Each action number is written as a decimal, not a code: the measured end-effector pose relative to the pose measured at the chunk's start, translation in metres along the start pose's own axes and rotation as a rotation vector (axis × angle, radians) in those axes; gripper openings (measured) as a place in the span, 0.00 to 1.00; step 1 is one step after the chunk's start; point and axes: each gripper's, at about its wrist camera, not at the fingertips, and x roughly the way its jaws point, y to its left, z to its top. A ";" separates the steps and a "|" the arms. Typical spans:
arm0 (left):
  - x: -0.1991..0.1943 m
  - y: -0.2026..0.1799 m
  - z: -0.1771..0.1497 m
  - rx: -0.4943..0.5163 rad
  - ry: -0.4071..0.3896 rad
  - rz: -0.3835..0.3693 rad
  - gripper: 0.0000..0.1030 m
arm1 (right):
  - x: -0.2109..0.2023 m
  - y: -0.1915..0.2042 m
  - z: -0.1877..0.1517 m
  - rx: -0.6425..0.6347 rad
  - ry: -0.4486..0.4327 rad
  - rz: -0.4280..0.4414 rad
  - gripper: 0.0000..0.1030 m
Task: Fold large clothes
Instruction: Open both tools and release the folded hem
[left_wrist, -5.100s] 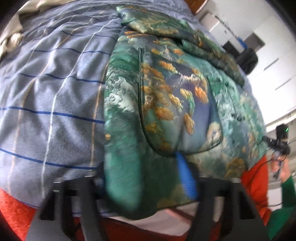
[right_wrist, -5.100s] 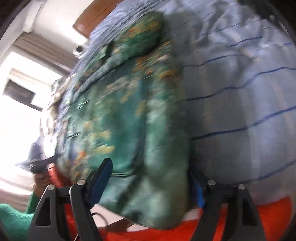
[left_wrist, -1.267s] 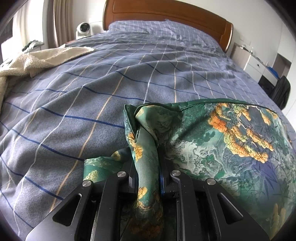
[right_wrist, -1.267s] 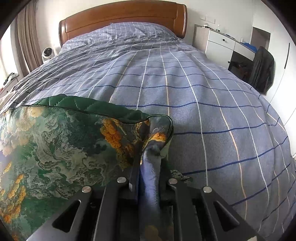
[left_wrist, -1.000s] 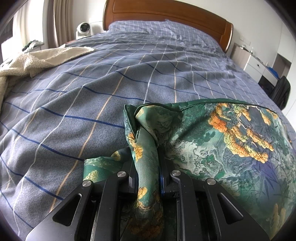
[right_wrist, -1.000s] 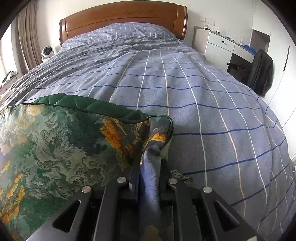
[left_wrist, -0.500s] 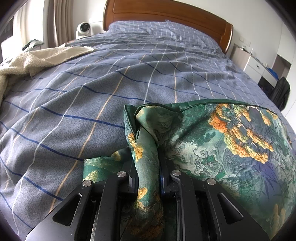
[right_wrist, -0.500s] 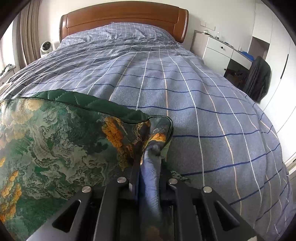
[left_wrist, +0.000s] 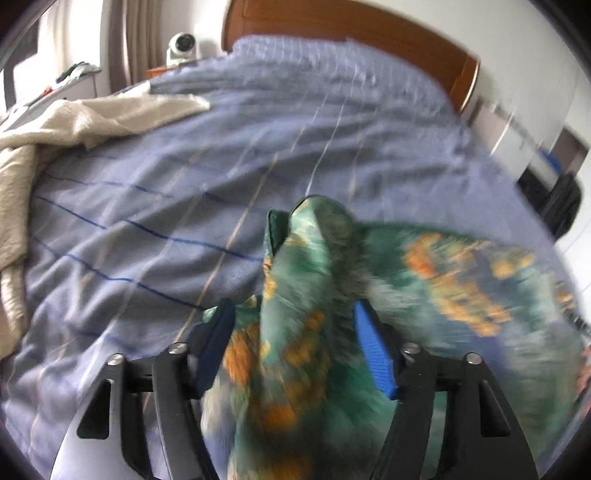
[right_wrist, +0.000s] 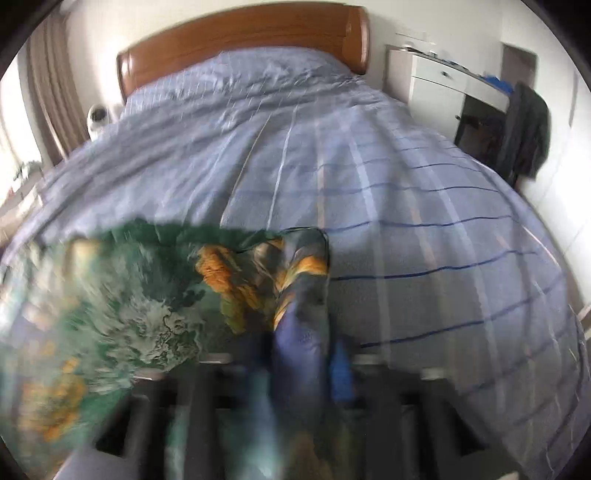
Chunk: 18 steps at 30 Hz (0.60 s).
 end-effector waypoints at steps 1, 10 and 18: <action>-0.012 -0.003 0.000 0.000 -0.016 -0.009 0.68 | -0.016 -0.008 0.001 0.024 -0.036 0.012 0.72; -0.017 -0.171 0.022 0.247 0.058 -0.249 0.84 | -0.111 -0.020 -0.052 0.086 -0.132 0.184 0.72; 0.093 -0.251 0.010 0.349 0.258 -0.145 0.83 | -0.164 0.006 -0.130 0.113 -0.101 0.421 0.72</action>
